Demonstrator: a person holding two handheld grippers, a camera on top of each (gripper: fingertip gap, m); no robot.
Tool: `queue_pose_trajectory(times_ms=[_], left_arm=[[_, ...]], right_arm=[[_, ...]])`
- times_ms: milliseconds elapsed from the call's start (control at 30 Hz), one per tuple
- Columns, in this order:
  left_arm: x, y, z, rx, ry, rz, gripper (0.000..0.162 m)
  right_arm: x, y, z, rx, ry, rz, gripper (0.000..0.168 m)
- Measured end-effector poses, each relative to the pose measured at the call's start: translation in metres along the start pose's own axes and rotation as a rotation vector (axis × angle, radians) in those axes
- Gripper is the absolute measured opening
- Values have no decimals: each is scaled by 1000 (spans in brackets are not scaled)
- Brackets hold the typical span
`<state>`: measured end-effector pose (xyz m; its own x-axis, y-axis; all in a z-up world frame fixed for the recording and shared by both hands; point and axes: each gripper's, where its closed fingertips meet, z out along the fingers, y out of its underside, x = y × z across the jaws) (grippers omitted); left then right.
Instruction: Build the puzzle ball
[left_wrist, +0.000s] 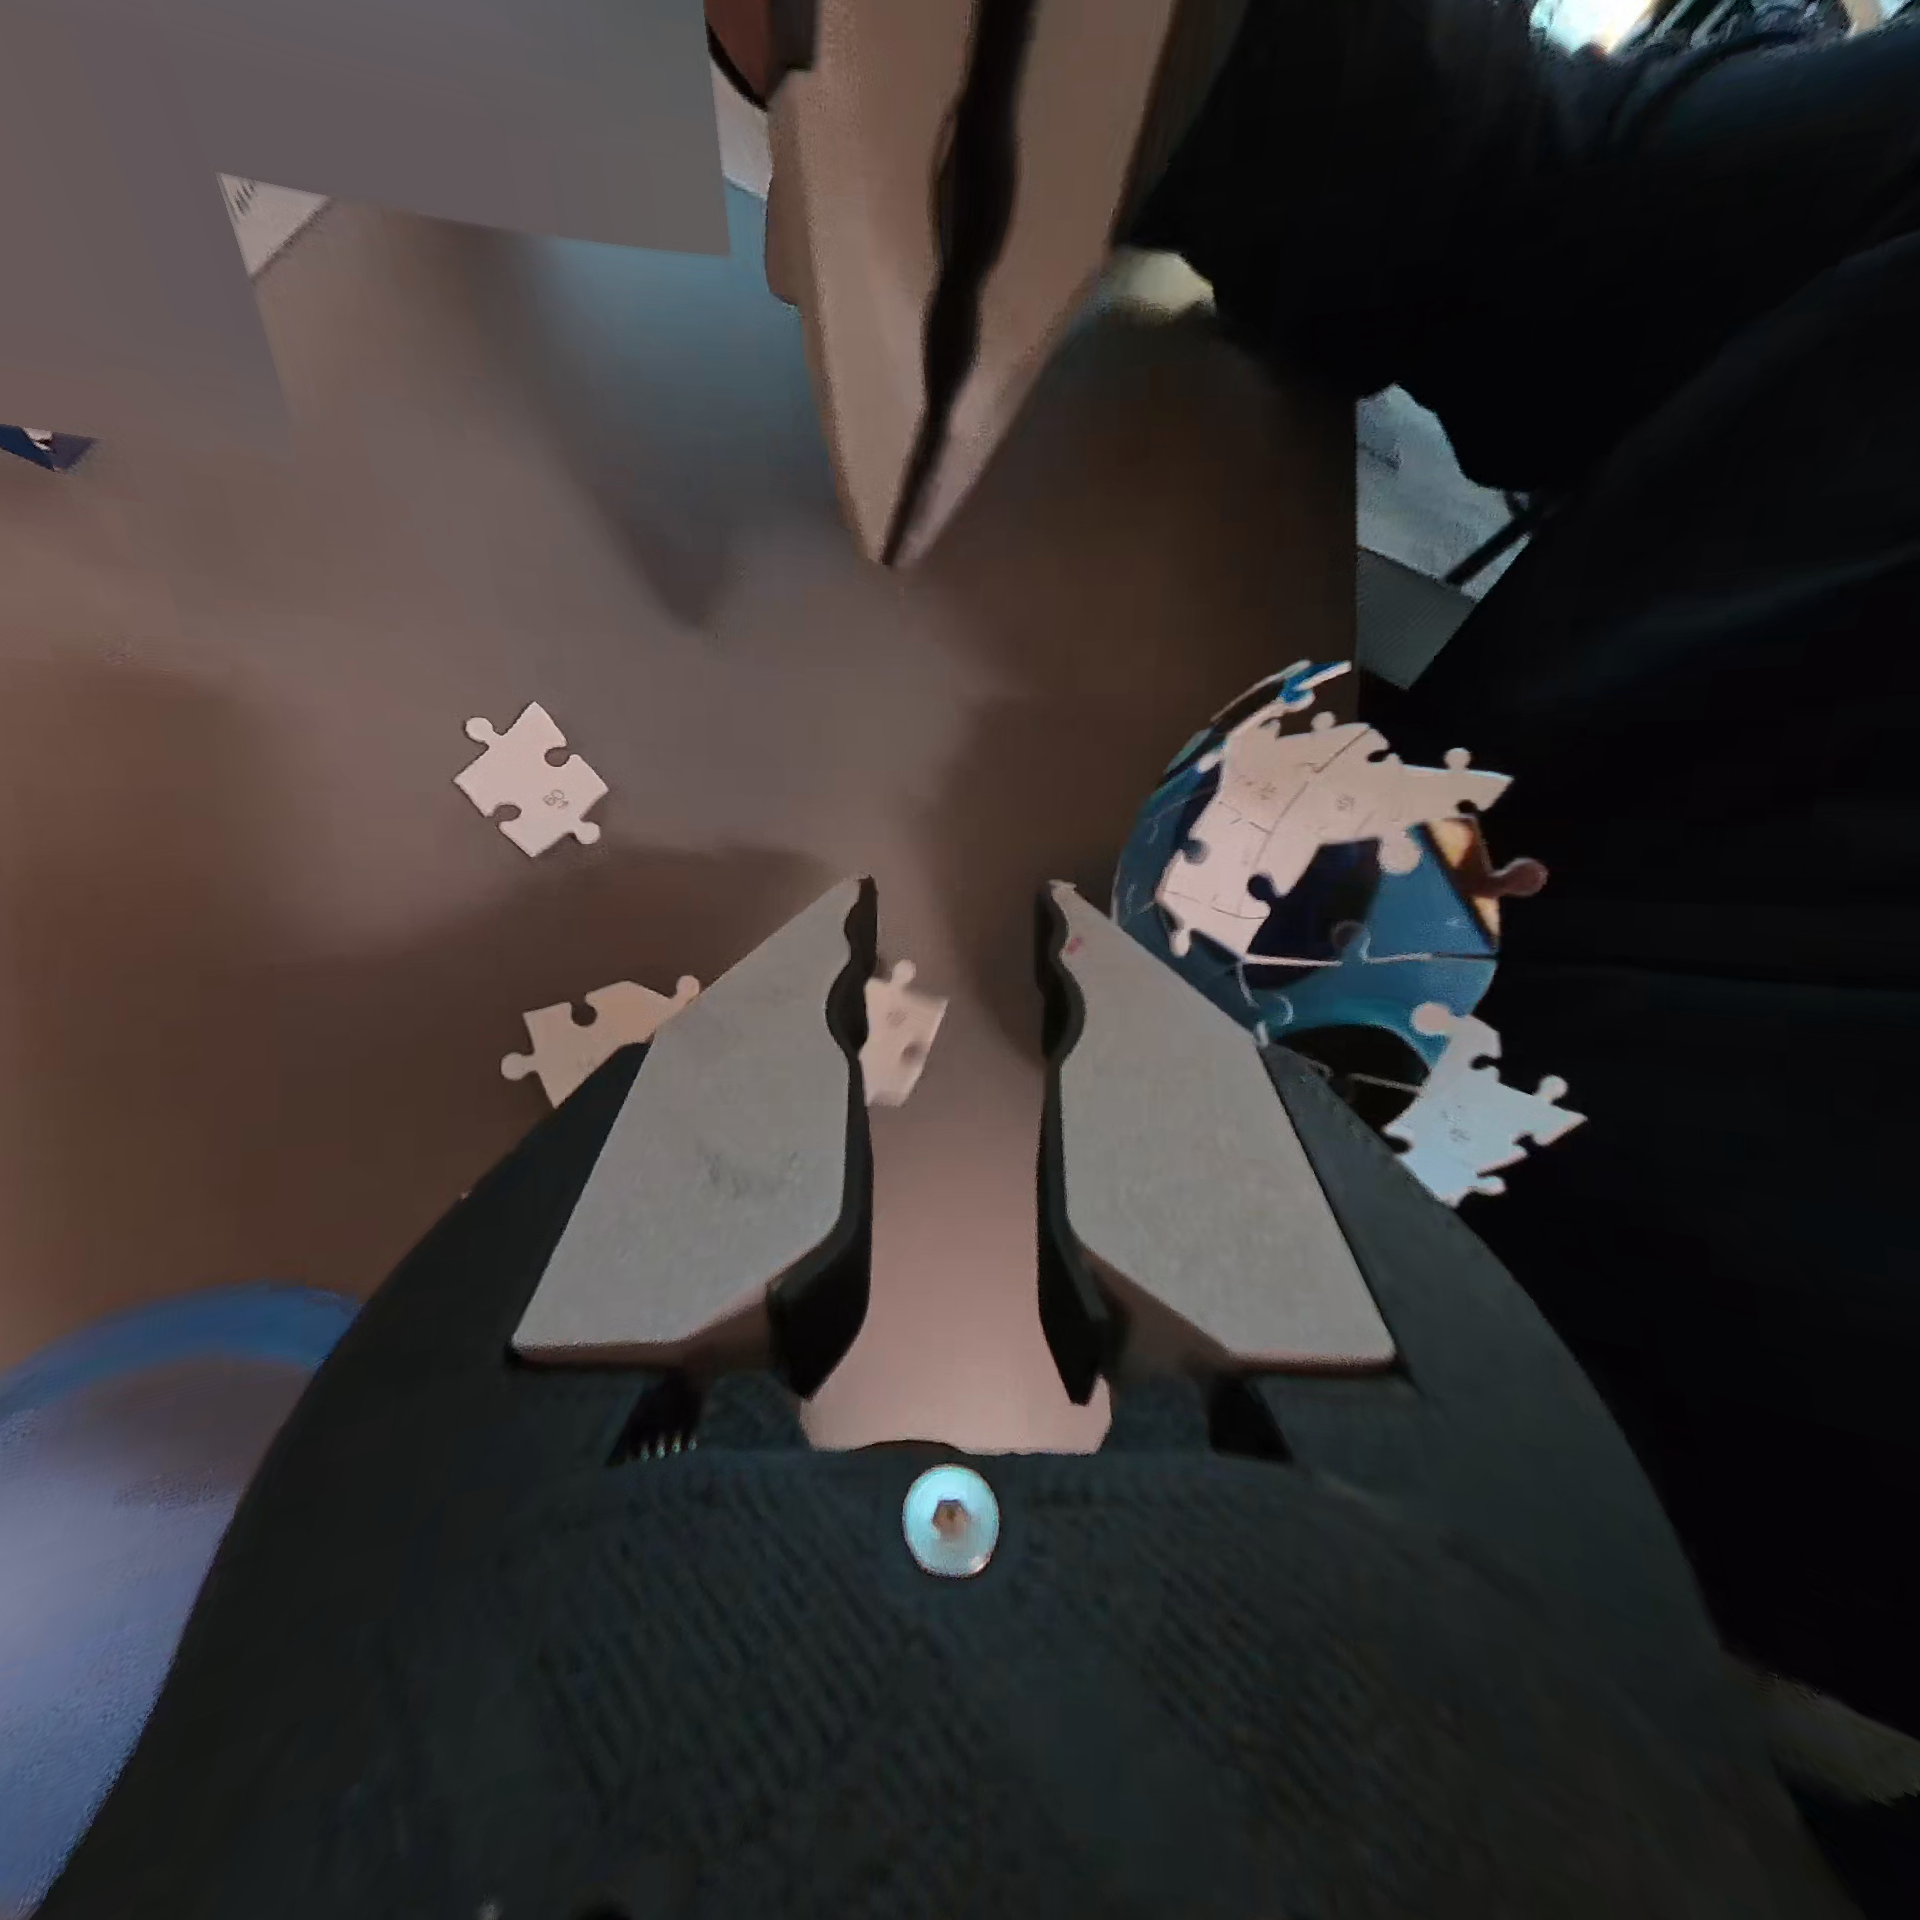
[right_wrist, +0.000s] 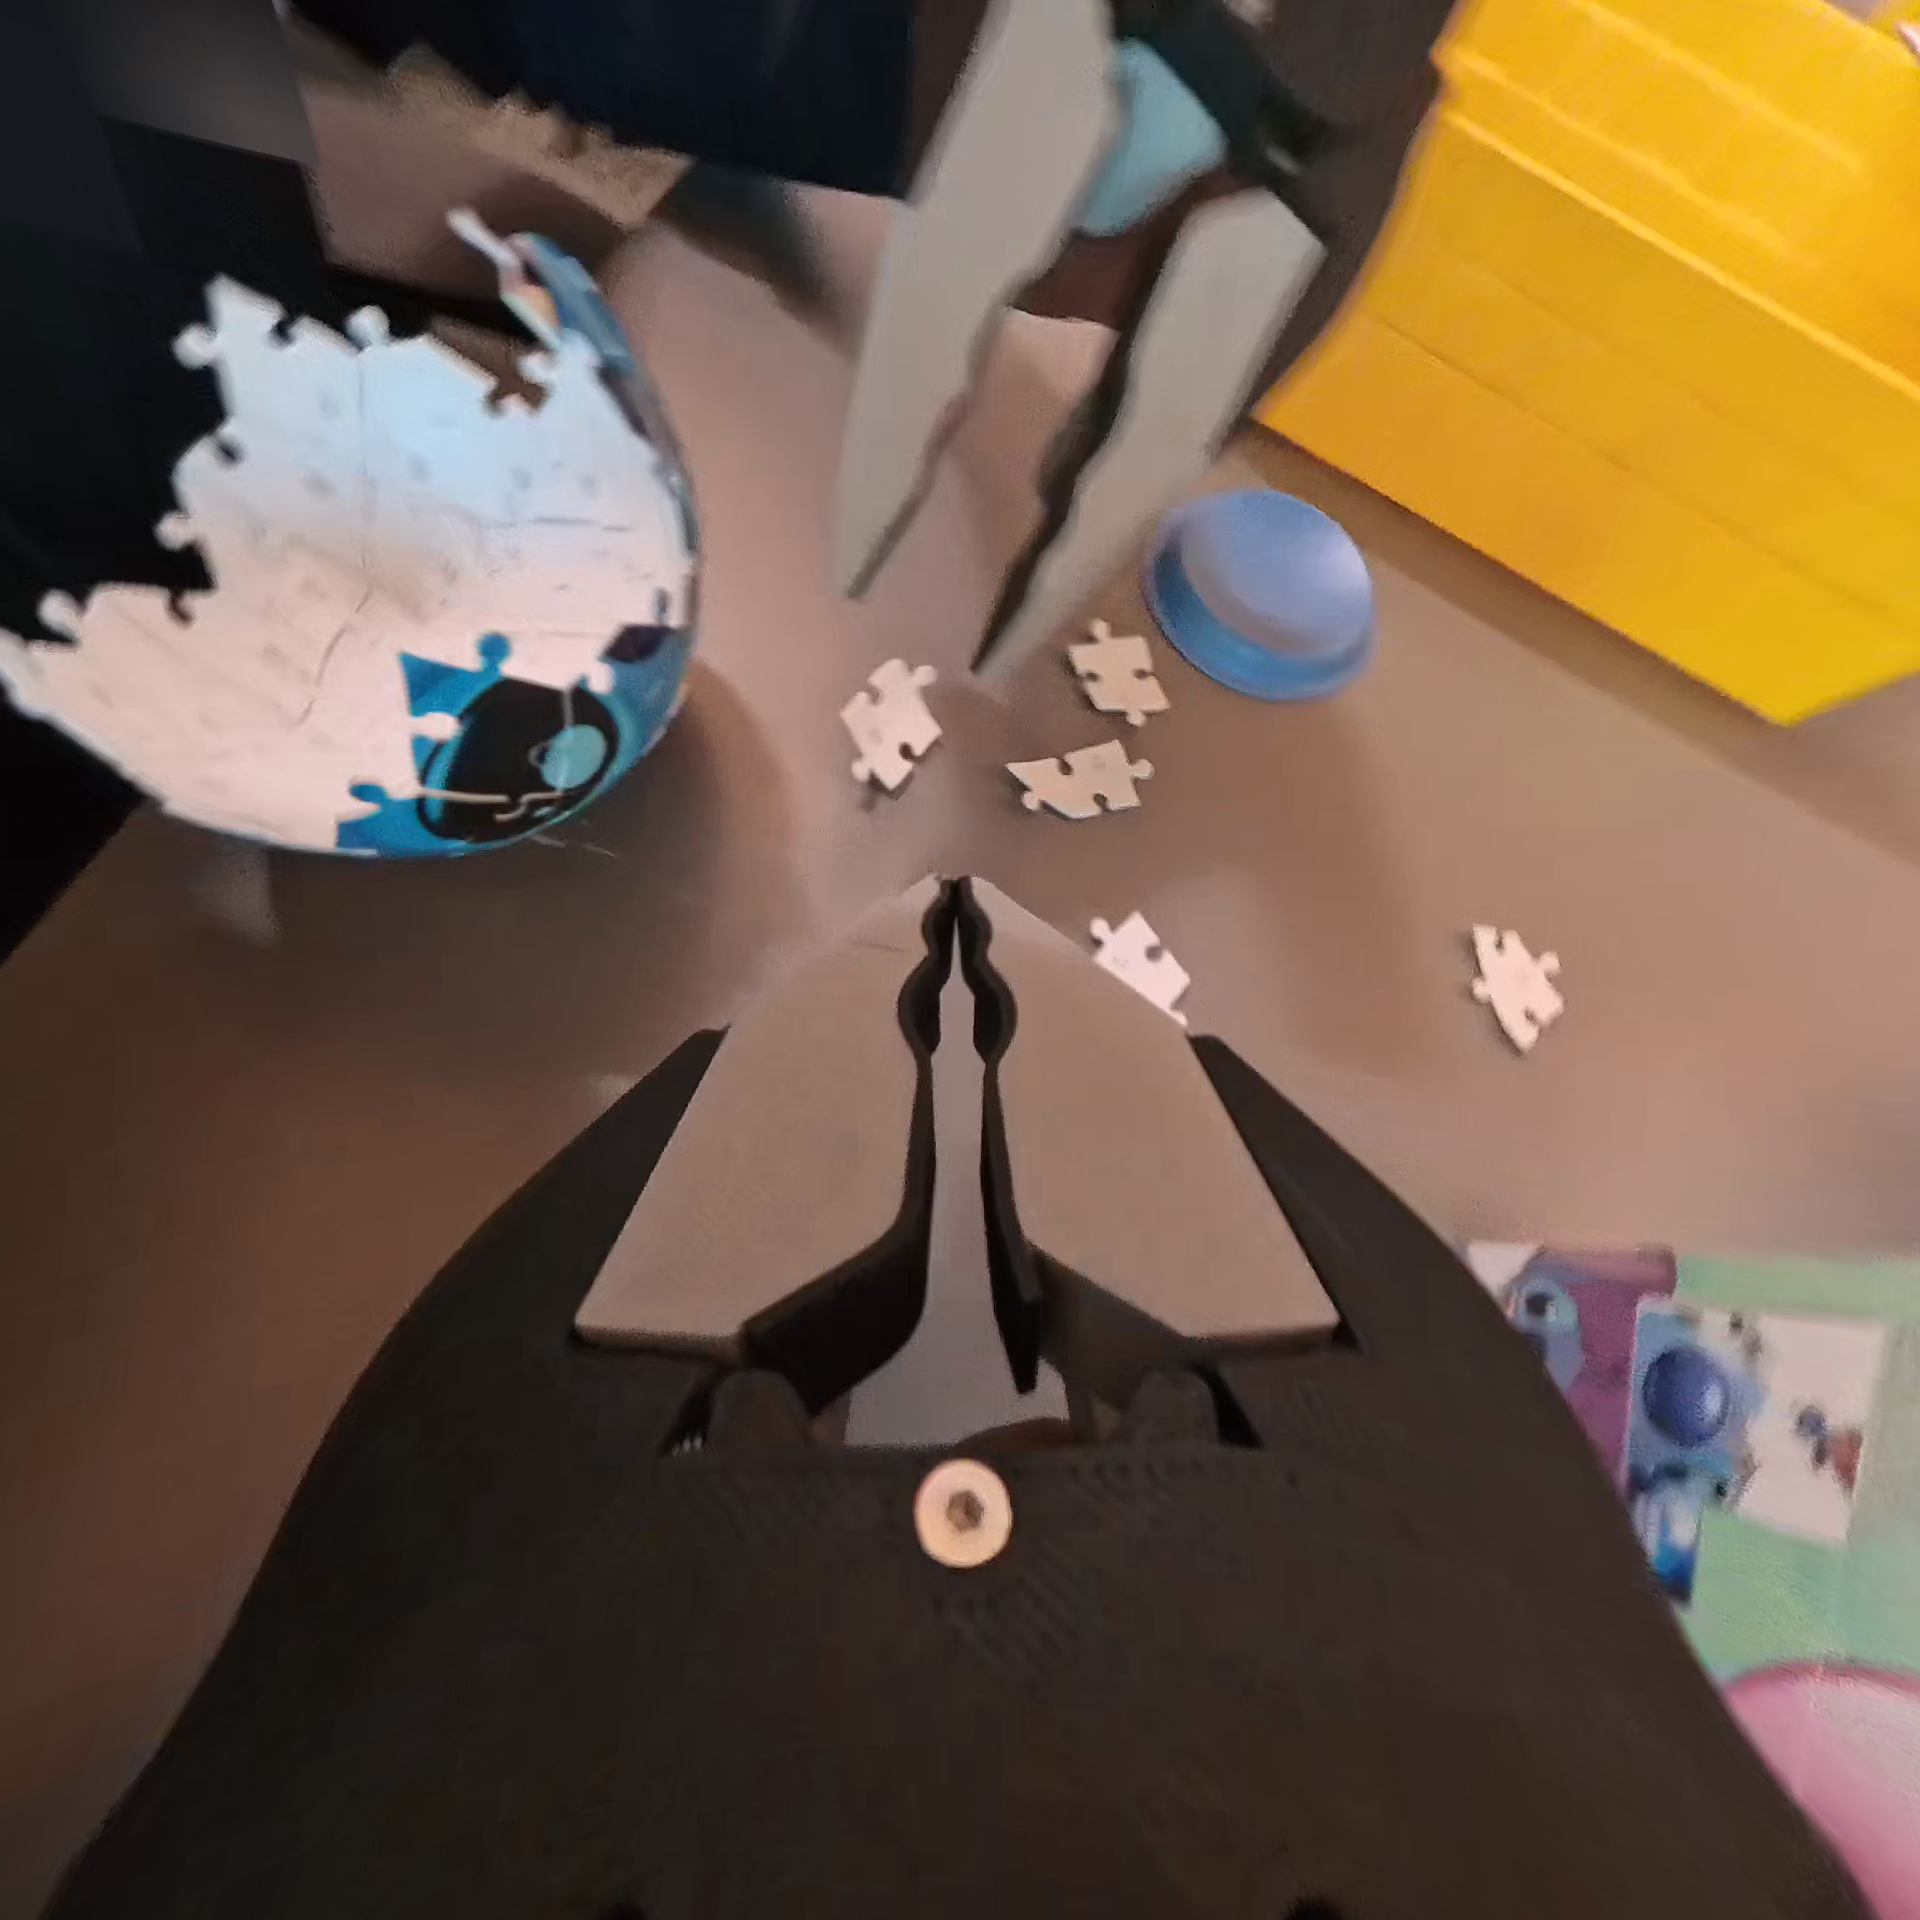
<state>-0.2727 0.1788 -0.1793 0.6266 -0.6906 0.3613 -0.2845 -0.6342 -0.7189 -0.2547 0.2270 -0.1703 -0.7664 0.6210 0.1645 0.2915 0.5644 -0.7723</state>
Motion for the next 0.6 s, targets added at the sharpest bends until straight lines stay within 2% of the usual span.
queue_pose_trajectory(times_ms=[33, 167, 367, 467, 600], left_arm=[[2, 0, -5, 21, -15, -4, 28], [-4, 9, -23, 81, -130, -41, 27], [-1, 20, -51, 247, -188, -196, 26], [11, 19, -66, 366, -156, -263, 26], [20, 37, -71, 351, -212, -289, 26]], right_arm=[[5, 4, -2, 3, 25, 58, 0], [17, 22, -3, -29, 94, 242, 0], [3, 30, -8, -7, 134, 366, 0], [-8, 32, -14, 23, 162, 438, 0], [-33, 26, -24, 89, 172, 495, 11]])
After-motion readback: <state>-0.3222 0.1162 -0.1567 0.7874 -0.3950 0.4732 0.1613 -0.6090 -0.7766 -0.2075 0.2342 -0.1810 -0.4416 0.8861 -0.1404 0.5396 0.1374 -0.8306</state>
